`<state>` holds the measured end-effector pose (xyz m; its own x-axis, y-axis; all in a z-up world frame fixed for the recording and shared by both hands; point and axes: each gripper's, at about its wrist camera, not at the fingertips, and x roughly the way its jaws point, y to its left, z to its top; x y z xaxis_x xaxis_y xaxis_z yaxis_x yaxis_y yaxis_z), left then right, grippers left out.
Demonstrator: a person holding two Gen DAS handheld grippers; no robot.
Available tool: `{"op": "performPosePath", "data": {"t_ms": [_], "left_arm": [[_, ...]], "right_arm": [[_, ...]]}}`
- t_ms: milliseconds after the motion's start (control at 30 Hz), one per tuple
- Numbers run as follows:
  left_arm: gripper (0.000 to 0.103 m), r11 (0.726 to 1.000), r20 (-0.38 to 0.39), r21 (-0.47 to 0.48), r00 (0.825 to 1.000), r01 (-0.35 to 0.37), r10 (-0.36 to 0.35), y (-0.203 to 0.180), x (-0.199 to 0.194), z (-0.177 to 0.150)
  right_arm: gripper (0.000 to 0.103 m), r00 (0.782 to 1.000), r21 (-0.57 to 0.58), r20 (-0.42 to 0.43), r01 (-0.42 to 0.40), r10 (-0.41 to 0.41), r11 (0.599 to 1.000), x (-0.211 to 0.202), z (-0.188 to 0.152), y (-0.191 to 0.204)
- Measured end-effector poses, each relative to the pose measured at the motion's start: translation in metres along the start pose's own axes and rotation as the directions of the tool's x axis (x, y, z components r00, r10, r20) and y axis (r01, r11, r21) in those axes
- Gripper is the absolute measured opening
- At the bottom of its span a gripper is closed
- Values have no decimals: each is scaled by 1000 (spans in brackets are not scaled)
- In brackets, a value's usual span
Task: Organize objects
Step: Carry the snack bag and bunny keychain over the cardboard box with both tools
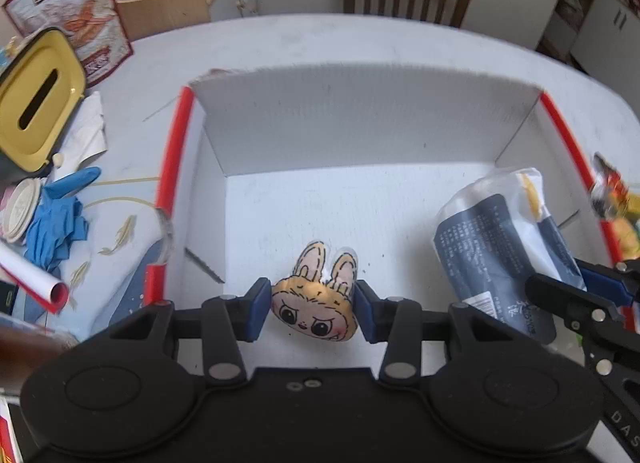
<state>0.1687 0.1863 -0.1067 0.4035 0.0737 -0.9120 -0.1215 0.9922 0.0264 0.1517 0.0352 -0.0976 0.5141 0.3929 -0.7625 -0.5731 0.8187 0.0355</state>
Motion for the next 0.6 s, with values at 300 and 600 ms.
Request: {"op": "performPosePath", "data": {"t_ms": [300, 600], "left_arm": [[45, 1000, -100, 17, 995, 19, -17, 2, 26, 4], [46, 999, -151, 9, 988, 35, -33, 3, 36, 9]], "right_arm": [[13, 994, 11, -112, 5, -4, 1000, 31, -7, -2], [13, 987, 44, -158, 3, 4, 999, 39, -6, -4]]}}
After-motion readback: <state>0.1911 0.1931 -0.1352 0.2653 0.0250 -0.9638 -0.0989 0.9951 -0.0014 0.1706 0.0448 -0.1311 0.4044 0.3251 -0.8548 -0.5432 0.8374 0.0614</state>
